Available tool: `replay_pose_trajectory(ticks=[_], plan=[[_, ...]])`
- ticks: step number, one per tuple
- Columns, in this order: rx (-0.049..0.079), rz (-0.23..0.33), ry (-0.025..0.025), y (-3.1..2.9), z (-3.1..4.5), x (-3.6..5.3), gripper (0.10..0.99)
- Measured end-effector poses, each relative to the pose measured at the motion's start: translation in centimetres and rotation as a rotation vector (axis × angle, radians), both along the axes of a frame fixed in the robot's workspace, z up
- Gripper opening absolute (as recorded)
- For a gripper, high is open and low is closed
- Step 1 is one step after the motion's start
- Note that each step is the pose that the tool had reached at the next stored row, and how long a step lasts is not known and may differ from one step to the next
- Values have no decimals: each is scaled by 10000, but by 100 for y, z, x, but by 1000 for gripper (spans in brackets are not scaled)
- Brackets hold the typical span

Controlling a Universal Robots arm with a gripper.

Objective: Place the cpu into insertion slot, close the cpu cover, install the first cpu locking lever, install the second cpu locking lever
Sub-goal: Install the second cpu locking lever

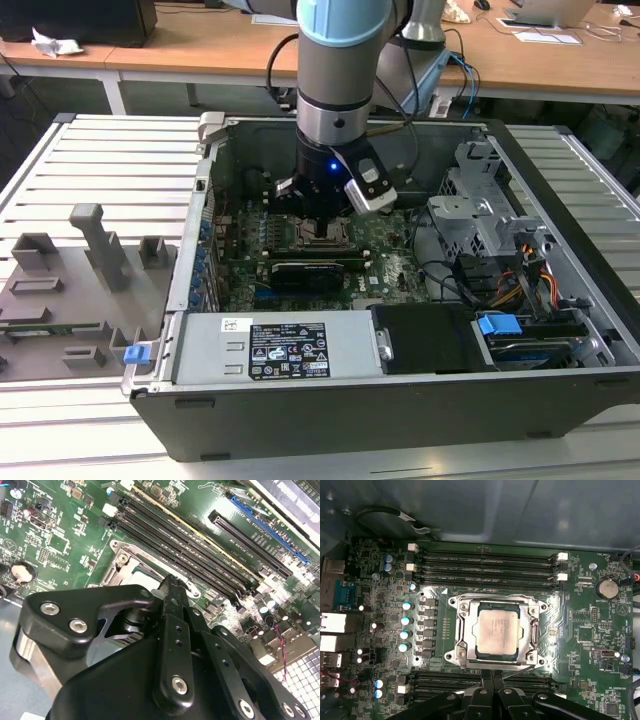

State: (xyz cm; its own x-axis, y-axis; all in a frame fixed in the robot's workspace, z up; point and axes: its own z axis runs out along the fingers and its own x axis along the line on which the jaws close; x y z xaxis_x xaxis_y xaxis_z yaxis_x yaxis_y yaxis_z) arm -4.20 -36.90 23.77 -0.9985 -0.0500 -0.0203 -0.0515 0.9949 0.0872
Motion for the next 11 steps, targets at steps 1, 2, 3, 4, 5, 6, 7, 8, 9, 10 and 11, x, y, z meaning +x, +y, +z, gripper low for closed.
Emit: replay_pose_trajectory(ticks=[1,2,3,4,5,6,7,8,9,10,11], plan=[[3,2,1,0,-9,-2,106],[19,1,1,-1,-16,-4,106],[44,0,1,-1,-22,-5,106],[76,-1,1,-3,-26,-5,106],[114,0,1,-11,-27,-5,106],[131,0,0,-20,-27,-5,106],[141,-1,0,-34,-27,-6,106],[146,-1,0,-44,-27,-8,106],[155,-1,1,-55,-27,-13,106],[169,-2,0,-64,-27,-23,106],[185,-1,0,-71,-27,-36,106]])
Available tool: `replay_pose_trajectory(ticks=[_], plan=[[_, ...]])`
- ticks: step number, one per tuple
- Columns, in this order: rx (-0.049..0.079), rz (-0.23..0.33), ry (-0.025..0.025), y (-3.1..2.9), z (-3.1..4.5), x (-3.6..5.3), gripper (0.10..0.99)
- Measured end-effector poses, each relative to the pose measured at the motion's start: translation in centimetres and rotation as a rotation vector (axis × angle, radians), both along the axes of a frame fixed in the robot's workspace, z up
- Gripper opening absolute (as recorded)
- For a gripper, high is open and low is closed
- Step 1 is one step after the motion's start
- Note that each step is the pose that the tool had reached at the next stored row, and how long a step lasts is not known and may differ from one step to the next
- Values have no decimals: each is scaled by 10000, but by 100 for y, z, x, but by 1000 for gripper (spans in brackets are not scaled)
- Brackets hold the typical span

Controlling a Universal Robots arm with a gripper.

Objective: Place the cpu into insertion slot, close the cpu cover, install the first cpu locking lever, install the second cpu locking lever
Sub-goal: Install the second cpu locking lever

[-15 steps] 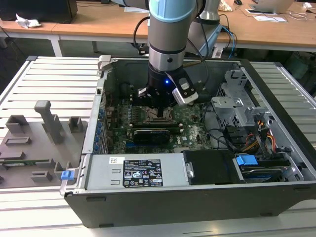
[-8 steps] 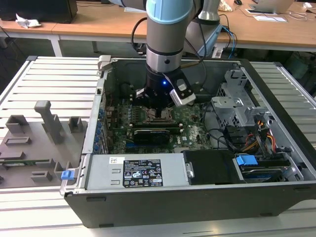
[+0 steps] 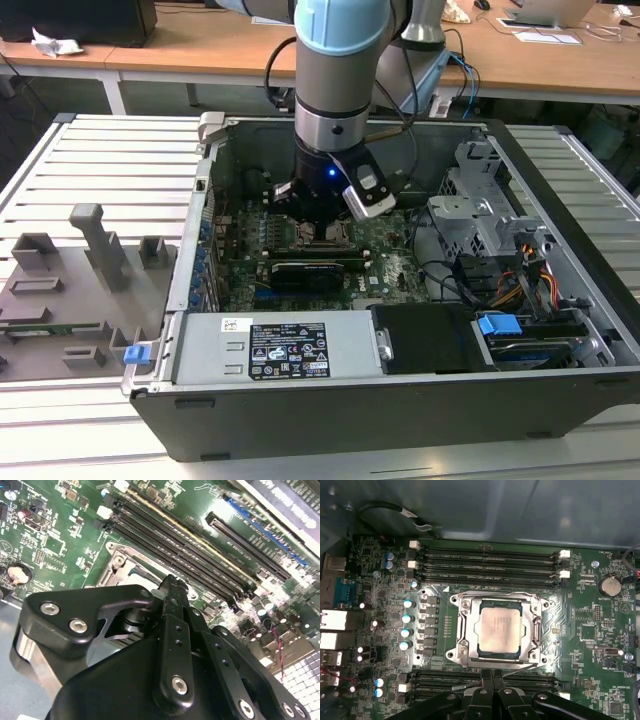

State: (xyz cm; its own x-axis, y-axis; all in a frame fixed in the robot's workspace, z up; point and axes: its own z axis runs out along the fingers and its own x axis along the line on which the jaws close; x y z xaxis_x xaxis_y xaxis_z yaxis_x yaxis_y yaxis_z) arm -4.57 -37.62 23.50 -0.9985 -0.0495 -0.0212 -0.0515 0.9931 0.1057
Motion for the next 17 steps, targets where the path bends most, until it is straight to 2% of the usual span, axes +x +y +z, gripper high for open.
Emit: replay_pose_trajectory(ticks=[3,8,11,15,17], plan=[[71,0,0,-20,-1,-85,106],[127,2,0,-21,-86,-96,106],[261,1,1,-62,-97,-120,106],[561,4,1,-114,-98,-184,106],[655,10,1,-132,-104,-207,106]])
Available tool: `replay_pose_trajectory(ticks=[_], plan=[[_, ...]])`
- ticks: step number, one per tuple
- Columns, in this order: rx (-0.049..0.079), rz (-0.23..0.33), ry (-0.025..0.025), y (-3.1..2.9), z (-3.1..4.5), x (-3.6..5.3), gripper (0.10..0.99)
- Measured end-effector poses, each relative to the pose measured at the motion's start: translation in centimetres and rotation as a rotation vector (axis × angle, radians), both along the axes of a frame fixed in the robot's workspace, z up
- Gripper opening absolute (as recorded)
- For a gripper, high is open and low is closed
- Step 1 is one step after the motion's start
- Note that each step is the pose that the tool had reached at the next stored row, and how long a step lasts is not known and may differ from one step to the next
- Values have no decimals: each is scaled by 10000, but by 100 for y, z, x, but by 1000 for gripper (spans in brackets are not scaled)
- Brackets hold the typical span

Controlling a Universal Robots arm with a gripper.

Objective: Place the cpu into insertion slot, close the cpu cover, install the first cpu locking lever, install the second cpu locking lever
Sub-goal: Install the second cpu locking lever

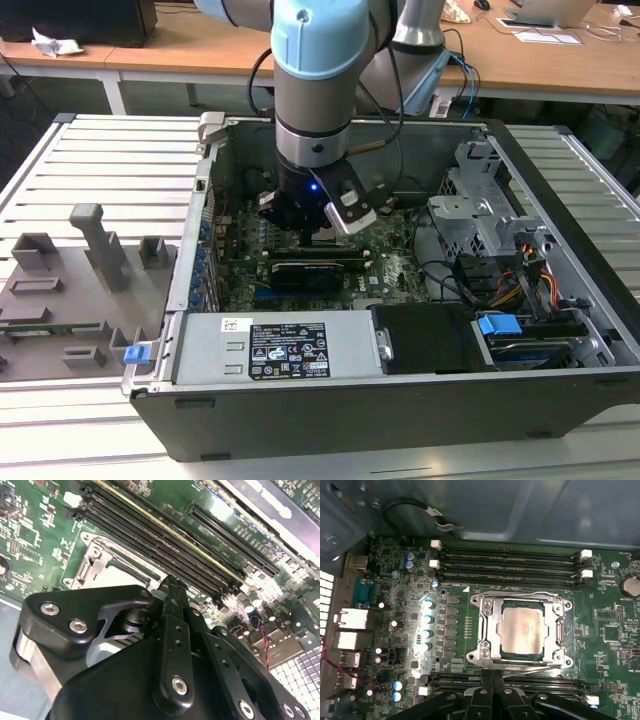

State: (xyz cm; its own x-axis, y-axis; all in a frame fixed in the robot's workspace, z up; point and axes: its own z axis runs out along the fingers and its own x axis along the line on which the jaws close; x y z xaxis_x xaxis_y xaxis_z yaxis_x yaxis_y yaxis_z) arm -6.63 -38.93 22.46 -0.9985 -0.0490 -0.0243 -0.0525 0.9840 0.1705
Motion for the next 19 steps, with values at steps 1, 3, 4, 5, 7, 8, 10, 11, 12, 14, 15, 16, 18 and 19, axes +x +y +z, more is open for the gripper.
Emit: replay_pose_trajectory(ticks=[1,3,4,5,7,8,10,11,12,14,15,16,18,19], plan=[[58,14,0,-7,-20,-11,106],[165,75,0,-13,-39,-22,106],[215,140,-1,-13,-53,-24,106],[251,191,1,-16,-61,-25,106],[333,310,1,-23,-81,-33,106],[388,373,2,-29,-89,-42,106],[499,464,1,-38,-102,-53,106],[550,504,1,-43,-109,-60,106],[585,535,1,-47,-121,-61,106],[646,594,1,-52,-152,-62,106],[690,626,1,-58,-172,-62,106],[719,646,0,-63,-195,-63,106],[759,662,0,-64,-207,-63,106],[780,668,-1,-64,-212,-63,106]])
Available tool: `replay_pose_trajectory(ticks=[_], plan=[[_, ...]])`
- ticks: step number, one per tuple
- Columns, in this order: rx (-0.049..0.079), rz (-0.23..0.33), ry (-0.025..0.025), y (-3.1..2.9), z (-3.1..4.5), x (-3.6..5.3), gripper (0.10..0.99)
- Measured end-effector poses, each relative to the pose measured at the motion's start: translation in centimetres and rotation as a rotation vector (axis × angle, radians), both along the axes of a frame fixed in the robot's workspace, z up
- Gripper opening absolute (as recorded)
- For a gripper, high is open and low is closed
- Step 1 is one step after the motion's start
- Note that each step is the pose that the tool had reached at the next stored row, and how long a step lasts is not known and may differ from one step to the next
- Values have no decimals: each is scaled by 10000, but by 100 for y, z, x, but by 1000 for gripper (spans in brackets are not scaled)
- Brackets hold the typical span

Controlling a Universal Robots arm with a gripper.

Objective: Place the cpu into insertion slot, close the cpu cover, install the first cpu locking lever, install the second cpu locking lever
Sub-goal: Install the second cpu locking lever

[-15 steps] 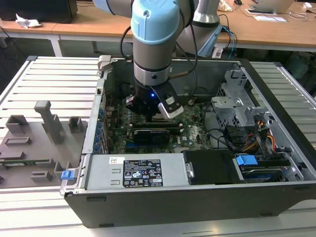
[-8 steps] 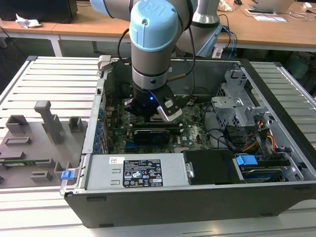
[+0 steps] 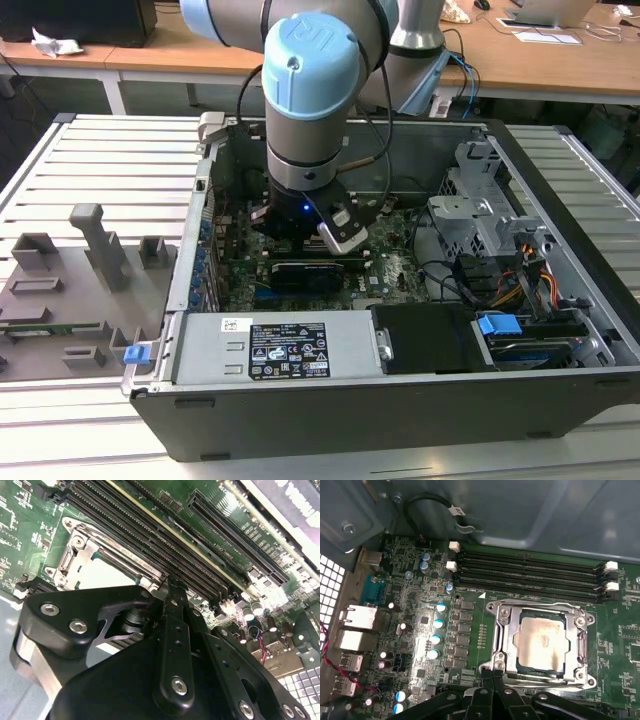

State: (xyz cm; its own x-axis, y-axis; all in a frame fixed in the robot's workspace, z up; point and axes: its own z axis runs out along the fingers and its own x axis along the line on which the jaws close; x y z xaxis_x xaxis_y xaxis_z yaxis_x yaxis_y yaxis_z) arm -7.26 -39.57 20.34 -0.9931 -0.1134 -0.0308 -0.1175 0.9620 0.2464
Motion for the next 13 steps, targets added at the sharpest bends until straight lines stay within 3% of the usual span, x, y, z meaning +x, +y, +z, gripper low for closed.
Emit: replay_pose_trajectory(ticks=[13], plan=[[302,57,0,-1,-81,-48,106]])
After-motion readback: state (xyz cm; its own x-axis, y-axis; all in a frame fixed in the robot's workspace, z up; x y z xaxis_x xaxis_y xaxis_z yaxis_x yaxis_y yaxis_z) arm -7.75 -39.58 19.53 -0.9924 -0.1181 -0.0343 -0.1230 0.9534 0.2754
